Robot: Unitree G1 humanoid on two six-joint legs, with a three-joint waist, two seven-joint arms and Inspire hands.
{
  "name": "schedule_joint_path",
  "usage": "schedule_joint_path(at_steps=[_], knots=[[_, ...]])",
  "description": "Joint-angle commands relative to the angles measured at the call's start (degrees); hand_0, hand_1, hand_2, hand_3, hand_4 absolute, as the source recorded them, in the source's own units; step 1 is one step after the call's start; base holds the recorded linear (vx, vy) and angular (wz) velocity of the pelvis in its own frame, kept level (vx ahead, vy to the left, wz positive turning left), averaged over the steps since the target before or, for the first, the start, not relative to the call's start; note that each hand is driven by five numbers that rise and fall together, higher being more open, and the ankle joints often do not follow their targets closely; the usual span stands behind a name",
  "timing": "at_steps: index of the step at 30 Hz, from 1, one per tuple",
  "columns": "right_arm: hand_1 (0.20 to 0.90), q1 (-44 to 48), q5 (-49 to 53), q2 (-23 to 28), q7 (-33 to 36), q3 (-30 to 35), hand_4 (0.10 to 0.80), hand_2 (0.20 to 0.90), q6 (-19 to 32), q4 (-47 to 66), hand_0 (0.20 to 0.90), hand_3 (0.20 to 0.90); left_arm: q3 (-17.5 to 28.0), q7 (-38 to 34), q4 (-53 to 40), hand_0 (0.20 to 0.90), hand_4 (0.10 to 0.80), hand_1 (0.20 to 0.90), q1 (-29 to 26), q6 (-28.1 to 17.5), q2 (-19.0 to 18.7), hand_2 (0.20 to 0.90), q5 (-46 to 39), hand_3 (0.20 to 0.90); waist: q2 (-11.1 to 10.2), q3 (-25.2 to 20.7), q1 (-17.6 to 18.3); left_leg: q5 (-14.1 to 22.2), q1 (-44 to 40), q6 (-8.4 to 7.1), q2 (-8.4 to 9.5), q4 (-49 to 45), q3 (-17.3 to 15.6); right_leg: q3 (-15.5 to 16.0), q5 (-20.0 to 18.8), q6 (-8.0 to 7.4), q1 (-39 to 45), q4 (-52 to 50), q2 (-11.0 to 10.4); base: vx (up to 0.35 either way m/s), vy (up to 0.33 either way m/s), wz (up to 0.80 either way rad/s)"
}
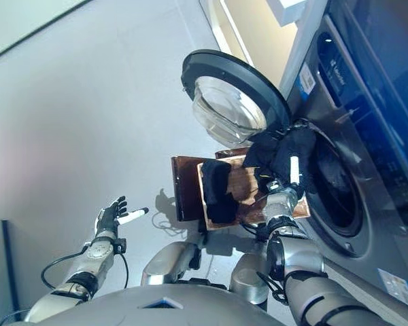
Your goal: Pick up the clothes and place them into the washing machine
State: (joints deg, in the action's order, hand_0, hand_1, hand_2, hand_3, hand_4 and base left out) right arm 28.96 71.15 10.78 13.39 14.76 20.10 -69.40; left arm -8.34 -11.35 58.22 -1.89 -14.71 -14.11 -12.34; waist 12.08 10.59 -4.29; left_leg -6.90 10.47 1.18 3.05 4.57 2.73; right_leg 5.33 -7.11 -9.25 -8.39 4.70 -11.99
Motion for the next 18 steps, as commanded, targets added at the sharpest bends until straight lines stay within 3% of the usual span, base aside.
schedule_joint_path(at_steps=[1,4,5,9,12,18], knots=[[0.2,2.5,3.4,3.7,-2.3,4.0,0.3,0.2,5.6,1.7,0.2,0.2,-2.0,-0.7,-0.8,0.9,0.8,0.9,-3.4,-5.3,-1.8,0.9,-2.7,0.9,1.5,-3.4,-1.9,5.1,-1.8,-2.45,3.38,0.4,0.9,-3.7,0.7,-0.96,-4.3,-5.6,-3.6,0.02,0.063,0.03],[0.2,2.1,3.9,4.8,-1.3,6.2,0.3,0.2,6.9,2.8,0.2,0.2,-2.3,-0.4,-1.3,0.9,0.8,0.9,-3.1,-5.4,-1.2,0.9,-3.2,0.9,2.7,-3.8,-1.6,5.2,-2.0,-2.29,4.01,0.4,1.0,-3.7,0.7,-1.23,-4.1,-5.5,-4.3,0.04,0.101,0.03],[0.2,1.9,3.2,6.8,0.1,8.5,0.3,0.2,8.6,4.1,0.2,0.2,-2.5,-0.1,-1.8,0.9,0.8,0.9,-2.4,-5.7,-0.7,0.9,-3.6,0.9,3.8,-4.2,-1.1,5.4,-2.0,-2.19,4.54,0.4,1.0,-3.7,0.7,-1.39,-4.0,-5.4,-4.9,0.023,0.059,0.01],[0.2,1.9,0.3,10.7,4.1,12.0,0.3,0.2,11.4,7.7,0.2,0.2,-2.5,0.1,-0.9,0.9,0.8,0.9,-1.7,-5.8,0.2,0.9,-4.1,0.9,5.0,-4.9,-0.5,5.6,-2.2,-2.16,4.85,0.4,0.9,-3.7,0.8,-1.63,-3.5,-5.2,-5.4,0.037,0.033,-0.03],[0.2,3.0,-5.1,17.7,9.5,14.9,0.3,0.2,13.8,11.5,0.2,0.2,-2.9,0.6,-0.9,0.9,0.8,0.9,-0.3,-5.9,0.8,0.9,-4.3,0.9,6.0,-5.8,0.0,5.7,-2.3,-2.36,4.86,0.4,0.7,-3.8,0.9,-1.69,-3.3,-4.6,-5.7,0.0,0.0,0.0],[0.2,4.2,-12.5,26.0,16.2,16.9,0.3,0.2,15.2,14.5,0.2,0.2,-3.8,1.3,-0.6,0.9,0.8,0.9,0.6,-5.9,1.5,0.9,-4.1,0.9,7.1,-6.6,0.2,5.6,-2.4,-2.81,4.48,0.4,0.3,-4.0,1.1,-1.52,-2.9,-3.9,-5.7,0.007,-0.008,-0.03]])
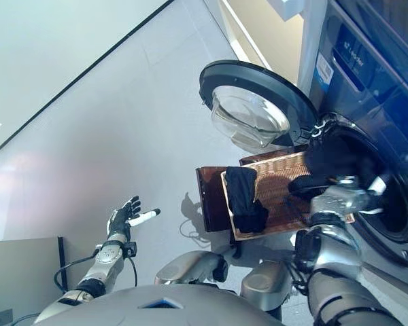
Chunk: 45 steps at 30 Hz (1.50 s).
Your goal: Pick up the clothes and place them into the washing machine
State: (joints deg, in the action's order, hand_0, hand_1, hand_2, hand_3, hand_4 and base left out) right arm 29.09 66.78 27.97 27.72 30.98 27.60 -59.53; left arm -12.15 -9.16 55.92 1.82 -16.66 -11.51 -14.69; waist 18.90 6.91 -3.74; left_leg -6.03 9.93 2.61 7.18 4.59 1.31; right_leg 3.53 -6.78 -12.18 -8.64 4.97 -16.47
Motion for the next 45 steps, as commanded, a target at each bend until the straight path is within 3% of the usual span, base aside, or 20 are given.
schedule_joint_path(at_steps=[1,8,9,10,14,20,23,26,28,31,38,41,45], knots=[[0.2,5.2,-10.0,12.4,3.1,0.6,0.3,0.2,7.9,5.7,0.2,0.2,-0.2,-0.8,1.6,0.9,0.8,0.9,-2.8,-4.2,-1.3,0.9,-1.9,0.9,0.4,-3.1,-0.2,4.7,-1.8,-4.39,0.19,0.4,1.6,-2.4,0.9,1.5,-2.8,-4.1,-1.0,0.001,-0.016,-0.06],[0.2,7.3,-12.4,17.3,3.6,-2.0,0.3,0.2,8.0,6.7,0.2,0.2,-0.2,-0.5,1.9,0.9,0.8,0.9,-2.7,-4.1,-0.7,0.9,-2.8,0.9,0.7,-3.0,0.2,4.3,-1.7,-4.9,-1.01,0.4,0.7,-3.2,1.2,2.04,-3.1,-4.1,0.0,-0.005,-0.041,-0.08],[0.678,7.1,-12.2,17.4,2.7,-2.4,0.641,0.678,7.2,6.1,0.678,0.678,-0.3,-0.5,1.6,0.9,0.8,0.9,-2.6,-4.2,-0.7,0.9,-2.7,0.9,0.6,-2.9,0.2,4.2,-1.8,-5.01,-1.34,0.4,0.6,-3.2,1.3,2.19,-3.1,-4.2,0.3,-0.008,-0.044,-0.07],[0.9,6.9,-11.6,16.9,1.9,-2.9,0.8,0.9,6.8,5.4,0.9,0.9,-0.3,-0.5,1.7,0.9,0.8,0.9,-2.6,-4.1,-0.8,0.9,-2.5,0.9,0.5,-2.9,0.3,4.2,-1.8,-5.07,-1.55,0.4,0.6,-3.2,1.4,2.3,-3.1,-4.2,0.6,-0.008,-0.062,-0.08],[0.9,5.5,-6.6,14.2,-4.3,-4.5,0.8,0.9,3.4,-2.3,0.9,0.9,-0.1,-0.2,3.0,0.9,0.8,0.9,-3.2,-3.7,-0.9,0.9,-2.0,0.9,-0.8,-3.0,0.2,4.2,-2.4,-5.36,-2.58,0.4,0.4,-3.0,1.8,2.82,-2.2,-4.1,1.7,0.007,-0.082,-0.06],[0.9,1.9,-4.9,4.1,-9.2,-9.4,0.8,0.9,-2.6,-11.4,0.9,0.9,1.3,0.1,5.9,0.9,0.8,0.9,-4.9,-2.2,-1.2,0.9,-0.8,0.9,-3.9,-2.7,0.3,4.0,-3.5,-5.86,-4.22,0.4,0.4,-2.4,2.1,3.45,-0.6,-3.7,3.4,-0.006,-0.061,-0.05],[0.9,-0.9,-6.2,-2.9,-11.5,-12.8,0.8,0.9,-5.6,-13.8,0.9,0.9,2.3,0.3,6.7,0.9,0.8,0.9,-5.3,-1.5,-1.9,0.9,0.3,0.9,-6.8,-2.4,-0.2,4.0,-4.4,-6.13,-5.29,0.4,0.5,-1.7,2.3,3.78,0.7,-3.3,4.5,0.013,-0.085,0.01],[0.9,-1.3,-6.0,-4.9,-12.1,-13.6,0.8,0.9,-6.0,-14.0,0.9,0.9,2.5,0.5,7.1,0.9,0.8,0.9,-5.2,-1.5,-2.1,0.9,0.6,0.9,-7.7,-2.4,-0.2,4.1,-4.7,-6.22,-5.48,0.4,0.7,-1.5,2.3,3.86,1.2,-3.0,4.7,0.022,-0.048,-0.05],[0.9,-2.5,-8.1,-8.4,-13.7,-16.5,0.8,0.9,-8.2,-15.2,0.9,0.9,3.1,0.9,7.5,0.9,0.8,0.9,-5.3,-1.1,-2.8,0.9,1.1,0.9,-10.5,-2.6,-1.1,4.2,-5.1,-6.35,-6.13,0.4,1.1,-0.7,2.0,3.93,2.1,-2.6,5.2,0.035,-0.089,0.07],[0.9,-3.5,-9.6,-10.3,-15.1,-18.3,0.8,0.9,-10.0,-16.0,0.9,0.9,3.6,1.3,7.7,0.9,0.8,0.9,-5.3,-0.9,-3.3,0.9,1.8,0.9,-11.9,-2.7,-1.3,4.3,-5.5,-6.4,-6.37,0.4,1.3,-0.5,1.9,3.97,2.6,-2.3,5.5,0.026,-0.038,0.1],[0.9,-5.3,-19.0,-14.2,-17.5,-26.2,0.8,0.9,-13.9,-16.2,0.9,0.9,4.9,2.8,8.8,0.9,0.8,0.9,-5.3,0.1,-5.0,0.9,3.5,0.9,-16.3,-3.3,-2.7,4.4,-6.2,-6.51,-7.26,0.4,2.1,0.4,1.4,4.13,3.9,-1.7,6.4,0.05,-0.033,0.06],[0.9,-5.8,-32.6,-15.1,-17.1,-33.7,0.8,0.9,-16.0,-13.8,0.9,0.9,6.0,3.2,9.3,0.9,0.8,0.9,-5.2,0.4,-6.4,0.9,4.1,0.9,-18.7,-3.4,-3.1,4.2,-6.0,-6.62,-7.73,0.4,2.4,0.8,1.0,4.08,4.0,-1.4,6.9,0.042,-0.033,0.06],[0.9,-5.9,-40.3,-14.9,-17.5,-38.9,0.8,0.9,-16.8,-10.6,0.9,0.9,6.9,3.4,9.5,0.9,0.8,0.9,-4.9,0.5,-7.4,0.9,4.7,0.9,-20.4,-3.1,-3.3,4.0,-5.8,-6.63,-8.03,0.4,2.6,0.8,0.7,4.07,3.9,-1.4,7.3,0.019,-0.036,0.04]])
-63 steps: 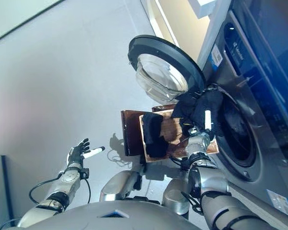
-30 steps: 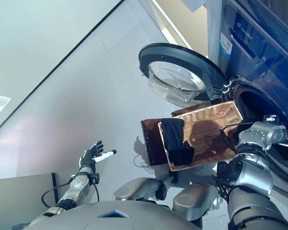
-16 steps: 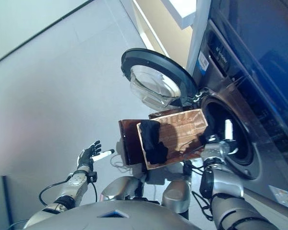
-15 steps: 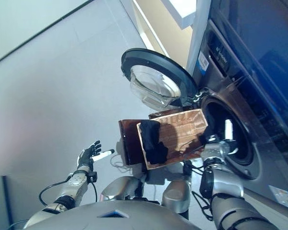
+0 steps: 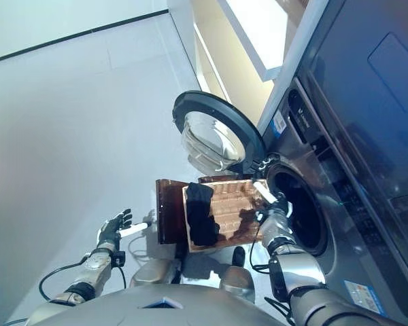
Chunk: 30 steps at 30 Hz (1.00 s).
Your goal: Pick up the clothes and place them into the washing machine
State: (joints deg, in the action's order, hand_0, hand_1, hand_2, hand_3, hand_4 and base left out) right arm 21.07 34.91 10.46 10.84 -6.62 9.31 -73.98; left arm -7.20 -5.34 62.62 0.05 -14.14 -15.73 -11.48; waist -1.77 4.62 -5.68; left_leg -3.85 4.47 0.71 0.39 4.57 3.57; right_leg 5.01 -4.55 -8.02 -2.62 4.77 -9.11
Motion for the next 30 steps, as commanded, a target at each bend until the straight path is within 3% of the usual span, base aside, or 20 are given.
schedule_joint_path(at_steps=[1,5,6,9,10,12,13,14,22,30], knots=[[0.9,2.2,-11.8,2.8,-0.2,-2.9,0.8,0.9,1.3,4.2,0.9,0.9,2.2,-0.5,2.8,0.9,0.8,0.9,-3.0,-2.0,-3.4,0.9,1.6,0.9,-0.2,-0.8,-1.4,1.8,-0.1,-4.75,-1.28,0.4,0.4,-0.7,-1.6,-0.12,-2.3,-1.1,0.0,-0.012,-0.043,0.01],[0.9,3.4,-33.9,8.5,1.9,-12.9,0.8,0.9,-0.4,13.7,0.9,0.9,3.7,-0.6,1.1,0.9,0.8,0.9,-3.4,-2.3,-5.5,0.9,1.8,0.9,-2.2,1.3,-1.2,0.8,2.0,-5.04,-2.03,0.4,0.6,-0.7,-2.3,-0.11,-4.5,-1.4,0.6,-0.046,-0.041,0.01],[0.9,3.4,-33.9,8.5,1.9,-13.0,0.8,0.9,-0.5,13.7,0.9,0.9,3.8,-0.6,1.1,0.9,0.8,0.9,-3.3,-2.3,-5.5,0.9,1.8,0.9,-2.2,1.3,-1.2,0.8,2.0,-5.04,-2.04,0.4,0.6,-0.7,-2.2,-0.1,-4.5,-1.4,0.6,-0.091,-0.052,0.03],[0.9,3.8,-54.4,15.5,1.7,-21.8,0.8,0.9,-1.1,20.8,0.9,0.9,5.3,-0.5,-0.2,0.9,0.8,0.9,-3.4,-2.9,-6.8,0.9,2.0,0.9,-3.1,3.4,-1.1,0.2,4.0,-5.29,-2.64,0.4,0.7,-0.6,-2.6,-0.11,-6.4,-1.6,1.2,-0.086,-0.052,0.02],[0.9,3.6,-56.0,16.3,1.7,-22.2,0.8,0.9,-1.3,20.0,0.9,0.9,5.2,-0.3,-0.1,0.9,0.8,0.9,-3.8,-3.0,-6.9,0.9,2.3,0.9,-3.5,3.6,-1.1,0.0,4.4,-5.32,-2.69,0.4,0.9,-0.5,-2.7,-0.09,-6.8,-1.5,1.4,-0.026,-0.069,0.04],[0.9,5.2,-69.1,19.9,0.7,-29.8,0.8,0.9,-1.4,20.1,0.9,0.9,5.7,-0.1,0.4,0.9,0.8,0.9,-4.9,-3.4,-7.8,0.9,2.5,0.9,-4.8,5.0,-1.7,-0.3,5.5,-5.54,-3.15,0.4,1.6,-0.2,-2.7,0.01,-7.8,-1.7,1.8,-0.03,-0.088,0.08],[0.9,5.3,-69.1,19.9,0.7,-29.8,0.8,0.9,-1.4,20.1,0.9,0.9,5.7,-0.1,0.5,0.9,0.8,0.9,-4.9,-3.4,-7.8,0.9,2.5,0.9,-4.8,5.0,-1.7,-0.3,5.6,-5.55,-3.16,0.4,1.6,-0.2,-2.7,0.02,-7.8,-1.7,1.8,-0.147,-0.133,0.04],[0.9,6.9,-75.5,21.4,0.5,-34.5,0.8,0.9,-1.2,19.7,0.9,0.9,5.2,-0.3,0.8,0.9,0.8,0.9,-7.4,-3.7,-8.6,0.9,1.5,0.9,-5.7,7.3,-1.8,-1.1,7.3,-5.93,-3.67,0.4,2.1,-0.1,-2.9,0.31,-9.7,-2.3,2.5,-0.114,-0.078,0.04],[0.9,9.8,-77.6,20.9,3.2,-36.4,0.8,0.9,-3.5,12.6,0.9,0.9,3.9,-2.7,-2.3,0.9,0.8,0.9,-13.1,-4.4,-8.3,0.9,-4.5,0.9,-6.8,12.7,-2.2,-3.7,12.3,-7.45,-5.39,0.4,3.9,2.0,-2.2,1.27,-14.7,-5.4,4.0,-0.09,-0.079,0.17],[0.9,11.3,-80.5,21.7,8.4,-34.5,0.8,0.9,-7.1,7.8,0.9,0.9,3.5,-4.9,-3.2,0.9,0.8,0.9,-15.0,-4.8,-8.9,0.9,-5.0,0.9,-5.0,16.3,-2.4,-5.4,16.3,-8.54,-6.44,0.4,5.5,3.9,-0.5,2.02,-19.8,-9.7,5.0,-0.082,-0.068,0.13]])
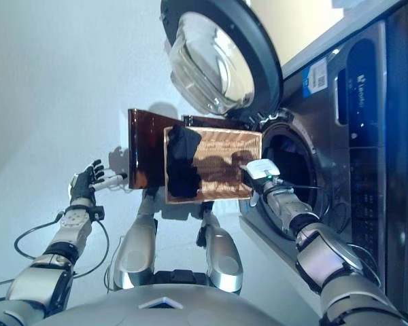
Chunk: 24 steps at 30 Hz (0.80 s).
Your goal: Pick up the clothes and place them into the washing machine
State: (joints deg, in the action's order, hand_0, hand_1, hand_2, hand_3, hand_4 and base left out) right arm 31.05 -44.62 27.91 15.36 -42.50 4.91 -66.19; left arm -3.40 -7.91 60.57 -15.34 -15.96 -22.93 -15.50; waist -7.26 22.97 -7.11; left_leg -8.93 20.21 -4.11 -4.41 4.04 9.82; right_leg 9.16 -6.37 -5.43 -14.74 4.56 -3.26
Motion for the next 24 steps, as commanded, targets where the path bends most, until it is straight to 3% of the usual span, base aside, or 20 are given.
schedule_joint_path(at_steps=[1,14,24], knots=[[0.9,1.9,-2.3,4.7,5.4,1.8,0.8,0.9,-4.2,-1.1,0.9,0.9,-0.3,-3.0,-0.8,0.9,0.8,0.9,-0.1,-2.9,-1.6,0.9,-1.0,0.9,1.5,-1.5,-1.0,-0.8,1.6,-3.98,-1.63,1.0,-0.4,0.1,1.3,-0.55,-8.5,-9.7,-0.9,-0.073,-0.055,0.12],[0.9,5.3,-6.2,7.8,10.1,2.1,0.8,0.9,-8.5,-2.0,0.9,0.9,-1.6,-5.9,-6.8,0.9,0.8,0.9,0.0,-4.5,1.0,0.9,-2.6,0.9,6.5,1.3,-0.2,-2.9,5.8,-4.51,-2.13,1.0,0.3,0.9,3.0,0.09,-15.8,-15.5,-1.0,-0.062,-0.038,0.02],[0.9,5.0,-7.7,9.8,10.6,1.7,0.8,0.9,-9.1,-3.2,0.9,0.9,-2.7,-5.7,-9.8,0.9,0.8,0.9,1.8,-5.0,2.5,0.9,-2.8,0.9,7.5,1.1,-0.2,-3.4,7.0,-4.91,-3.0,0.9,0.9,1.7,5.2,0.67,-18.7,-19.4,0.0,-0.019,-0.067,0.04]])
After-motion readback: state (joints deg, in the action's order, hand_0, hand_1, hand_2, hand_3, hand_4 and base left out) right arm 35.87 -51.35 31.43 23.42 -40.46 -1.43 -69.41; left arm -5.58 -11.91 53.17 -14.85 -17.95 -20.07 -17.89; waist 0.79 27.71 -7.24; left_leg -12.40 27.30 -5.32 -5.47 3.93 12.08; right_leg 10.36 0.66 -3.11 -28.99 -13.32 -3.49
